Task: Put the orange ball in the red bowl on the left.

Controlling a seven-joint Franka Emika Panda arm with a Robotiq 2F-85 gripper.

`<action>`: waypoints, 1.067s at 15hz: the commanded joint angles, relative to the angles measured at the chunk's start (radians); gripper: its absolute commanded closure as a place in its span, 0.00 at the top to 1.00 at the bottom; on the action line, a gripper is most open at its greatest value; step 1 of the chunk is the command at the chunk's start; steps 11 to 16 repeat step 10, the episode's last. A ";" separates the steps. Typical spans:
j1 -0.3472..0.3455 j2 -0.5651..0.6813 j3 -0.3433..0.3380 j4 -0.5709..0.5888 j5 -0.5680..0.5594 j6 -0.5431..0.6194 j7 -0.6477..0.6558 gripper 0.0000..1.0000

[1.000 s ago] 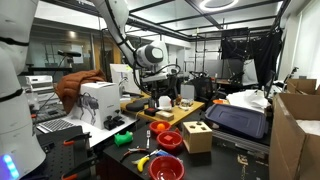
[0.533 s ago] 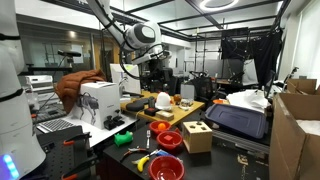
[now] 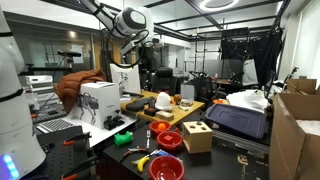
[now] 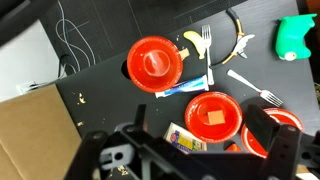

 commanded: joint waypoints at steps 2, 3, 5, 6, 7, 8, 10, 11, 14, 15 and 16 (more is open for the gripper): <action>0.008 -0.084 0.014 -0.046 0.114 -0.062 0.019 1.00; 0.009 -0.094 0.015 -0.050 0.140 -0.063 0.014 1.00; 0.003 -0.051 0.016 -0.021 0.123 -0.042 0.000 1.00; 0.004 -0.055 0.017 -0.022 0.127 -0.042 0.000 1.00; 0.004 -0.054 0.017 -0.022 0.127 -0.042 -0.001 1.00; 0.004 -0.051 0.017 -0.022 0.127 -0.042 -0.001 1.00; 0.003 -0.046 0.016 -0.022 0.127 -0.042 -0.001 1.00; 0.003 -0.046 0.016 -0.022 0.127 -0.042 -0.001 1.00; 0.003 -0.046 0.016 -0.022 0.127 -0.042 -0.001 1.00; 0.003 -0.046 0.016 -0.022 0.127 -0.042 -0.001 1.00; 0.003 -0.046 0.016 -0.022 0.127 -0.042 -0.001 1.00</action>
